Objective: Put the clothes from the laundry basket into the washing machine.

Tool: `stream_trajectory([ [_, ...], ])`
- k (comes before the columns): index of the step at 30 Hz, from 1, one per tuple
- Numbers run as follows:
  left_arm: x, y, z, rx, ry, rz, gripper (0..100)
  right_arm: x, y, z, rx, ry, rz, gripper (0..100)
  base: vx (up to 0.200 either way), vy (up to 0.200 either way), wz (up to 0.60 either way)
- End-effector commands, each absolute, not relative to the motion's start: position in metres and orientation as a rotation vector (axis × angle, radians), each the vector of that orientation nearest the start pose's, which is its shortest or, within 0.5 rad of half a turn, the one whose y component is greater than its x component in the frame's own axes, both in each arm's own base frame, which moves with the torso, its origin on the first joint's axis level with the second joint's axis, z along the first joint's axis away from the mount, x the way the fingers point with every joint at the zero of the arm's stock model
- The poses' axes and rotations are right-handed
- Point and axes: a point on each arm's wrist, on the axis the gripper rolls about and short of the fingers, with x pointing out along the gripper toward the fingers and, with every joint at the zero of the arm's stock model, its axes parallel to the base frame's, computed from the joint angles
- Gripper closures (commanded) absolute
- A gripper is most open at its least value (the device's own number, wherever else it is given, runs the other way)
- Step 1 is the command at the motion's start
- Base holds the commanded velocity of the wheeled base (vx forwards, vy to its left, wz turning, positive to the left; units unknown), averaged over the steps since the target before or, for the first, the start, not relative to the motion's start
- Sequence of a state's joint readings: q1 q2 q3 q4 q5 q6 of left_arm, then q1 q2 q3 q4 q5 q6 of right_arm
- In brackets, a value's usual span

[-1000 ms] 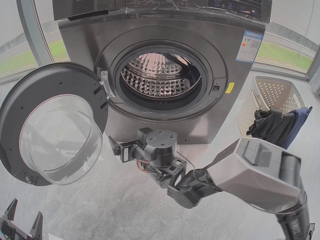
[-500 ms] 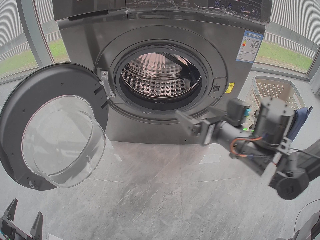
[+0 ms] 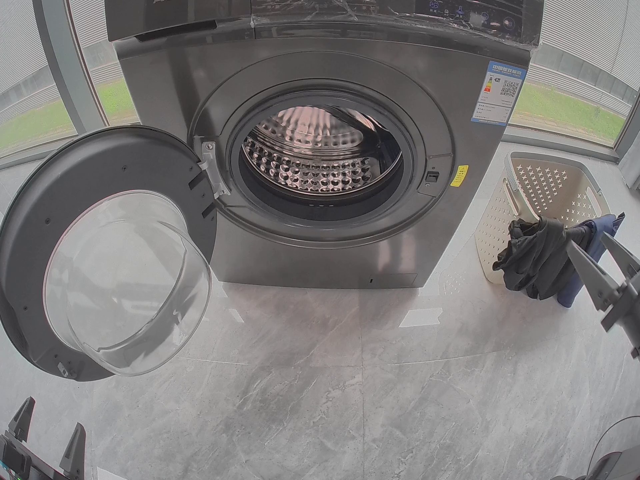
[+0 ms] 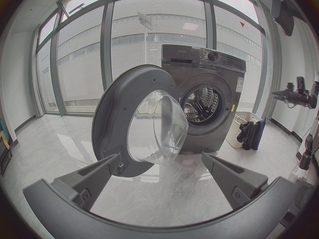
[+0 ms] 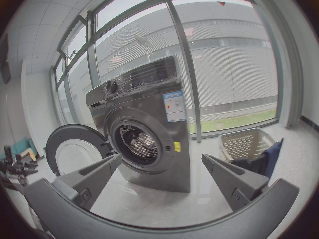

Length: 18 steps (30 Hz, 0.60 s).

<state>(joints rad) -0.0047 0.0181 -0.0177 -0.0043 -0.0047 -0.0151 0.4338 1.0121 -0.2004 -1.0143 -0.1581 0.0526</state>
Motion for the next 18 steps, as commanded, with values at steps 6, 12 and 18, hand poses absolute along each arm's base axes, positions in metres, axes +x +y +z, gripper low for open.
stream_trajectory([
  [6, -0.023, 0.000, 0.076, -0.015, -0.003, -0.009, 0, -0.014, -0.004, 0.119, -0.031, -0.187, 0.084, 0, 0.000, 0.000, 0.00],
  [12, -0.023, 0.000, 0.076, -0.015, -0.003, -0.009, 0, -0.016, -0.004, 0.102, -0.020, -0.149, 0.066, 0, 0.000, 0.000, 0.00],
  [18, -0.023, 0.000, 0.076, -0.015, -0.003, -0.009, 0, -0.016, -0.005, 0.100, -0.004, -0.123, -0.049, 0, 0.000, 0.000, 0.00],
])
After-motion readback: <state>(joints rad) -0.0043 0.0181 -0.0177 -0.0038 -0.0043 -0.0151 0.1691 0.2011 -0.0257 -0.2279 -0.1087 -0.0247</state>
